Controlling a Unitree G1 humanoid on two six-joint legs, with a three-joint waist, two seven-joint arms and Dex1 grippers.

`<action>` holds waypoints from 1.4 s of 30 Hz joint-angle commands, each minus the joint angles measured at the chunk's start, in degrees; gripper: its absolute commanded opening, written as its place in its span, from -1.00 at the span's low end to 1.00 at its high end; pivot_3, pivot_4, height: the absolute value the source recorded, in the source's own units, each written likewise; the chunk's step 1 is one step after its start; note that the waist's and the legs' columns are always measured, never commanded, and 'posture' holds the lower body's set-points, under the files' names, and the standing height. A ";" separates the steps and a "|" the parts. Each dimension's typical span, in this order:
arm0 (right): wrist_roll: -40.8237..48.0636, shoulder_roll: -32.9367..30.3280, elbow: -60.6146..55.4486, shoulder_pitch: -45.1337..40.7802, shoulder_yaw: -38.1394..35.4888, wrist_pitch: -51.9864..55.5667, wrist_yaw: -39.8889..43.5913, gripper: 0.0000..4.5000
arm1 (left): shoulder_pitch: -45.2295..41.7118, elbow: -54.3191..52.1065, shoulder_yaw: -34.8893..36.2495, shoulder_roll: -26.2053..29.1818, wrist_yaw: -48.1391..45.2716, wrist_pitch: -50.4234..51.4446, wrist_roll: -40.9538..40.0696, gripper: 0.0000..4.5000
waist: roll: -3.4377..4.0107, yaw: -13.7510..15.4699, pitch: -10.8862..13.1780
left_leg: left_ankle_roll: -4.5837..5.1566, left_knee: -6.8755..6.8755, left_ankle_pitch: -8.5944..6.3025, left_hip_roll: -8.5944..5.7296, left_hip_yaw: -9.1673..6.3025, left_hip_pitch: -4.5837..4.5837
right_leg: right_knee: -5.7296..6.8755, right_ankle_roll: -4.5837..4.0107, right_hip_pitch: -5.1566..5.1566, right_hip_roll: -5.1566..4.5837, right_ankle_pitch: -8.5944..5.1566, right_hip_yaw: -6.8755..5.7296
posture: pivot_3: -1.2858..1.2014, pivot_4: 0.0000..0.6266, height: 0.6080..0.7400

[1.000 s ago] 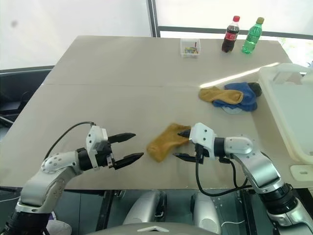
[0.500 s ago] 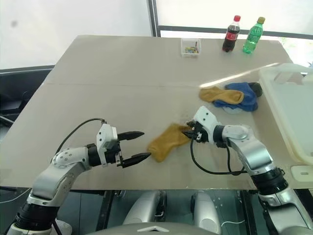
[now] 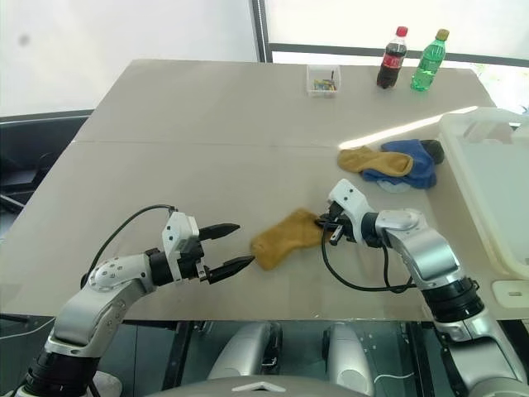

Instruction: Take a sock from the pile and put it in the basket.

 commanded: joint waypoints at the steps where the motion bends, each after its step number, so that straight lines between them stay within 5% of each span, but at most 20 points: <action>1: 3.37 2.12 -12.90 6.24 -5.86 15.33 -7.53 -0.98 | 0.56 -3.21 2.12 -0.21 1.90 0.49 -0.84 1.00 | 0.02 0.16 -0.02 | -0.01 -0.02 -0.01 0.00 -0.03 -0.03 | 0.00 0.00 -0.02 -0.01 0.00 -0.02 | 0.03 -0.52 0.83; 10: 3.52 7.98 -27.05 13.49 -8.18 27.09 -19.18 -0.98 | -2.43 -1.74 1.38 0.16 1.22 0.80 0.31 1.00 | 0.06 -0.04 -0.05 | -0.07 -0.02 -0.03 -0.03 -0.03 -0.01 | -0.02 0.00 -0.03 -0.02 -0.01 -0.02 | 0.03 -0.52 0.83; 20: 1.91 7.15 -26.59 14.22 -4.71 20.68 -22.81 -0.98 | -11.90 6.02 -10.68 -5.72 7.02 -0.85 13.45 1.00 | 0.03 -0.15 -0.07 | 0.21 0.02 0.13 -0.09 0.03 0.00 | -0.01 0.02 0.03 0.06 0.00 -0.07 | 0.03 -0.52 0.83; 26: 0.68 3.56 -26.44 15.87 -4.36 19.29 -23.67 -0.98 | -11.27 8.83 -13.91 -3.93 8.29 -2.82 20.39 1.00 | 0.01 -0.01 -0.12 | 0.21 0.03 0.13 -0.02 0.05 0.09 | 0.05 0.03 0.04 0.20 0.00 -0.17 | 0.03 -0.52 0.83; 31: -0.37 -0.32 -26.07 18.88 -4.02 16.82 -23.72 -0.98 | -8.81 10.13 -11.84 -1.69 7.63 -4.57 20.07 1.00 | -0.12 -0.03 -0.47 | 0.22 0.06 0.13 -0.03 0.05 0.13 | 0.04 0.03 0.09 0.13 -0.01 -0.17 | 0.03 -0.52 0.83; 39: 0.37 -0.42 -25.53 18.79 -3.47 12.82 -22.79 -0.98 | -8.62 6.65 -6.62 -5.45 5.31 4.38 7.32 1.00 | -0.17 -0.05 -0.69 | 0.22 0.10 0.13 0.01 0.03 0.14 | 0.04 0.04 0.10 0.13 -0.02 -0.18 | 0.03 -0.52 0.83; 42: 0.54 -0.24 -25.35 18.85 -3.00 12.43 -22.66 -1.00 | -9.64 6.52 -6.68 -5.33 4.18 7.68 5.22 0.66 | -0.17 -0.05 -0.69 | 0.22 0.10 0.13 0.00 0.03 0.14 | 0.04 0.05 0.10 0.16 -0.02 -0.19 | 0.03 -0.52 0.83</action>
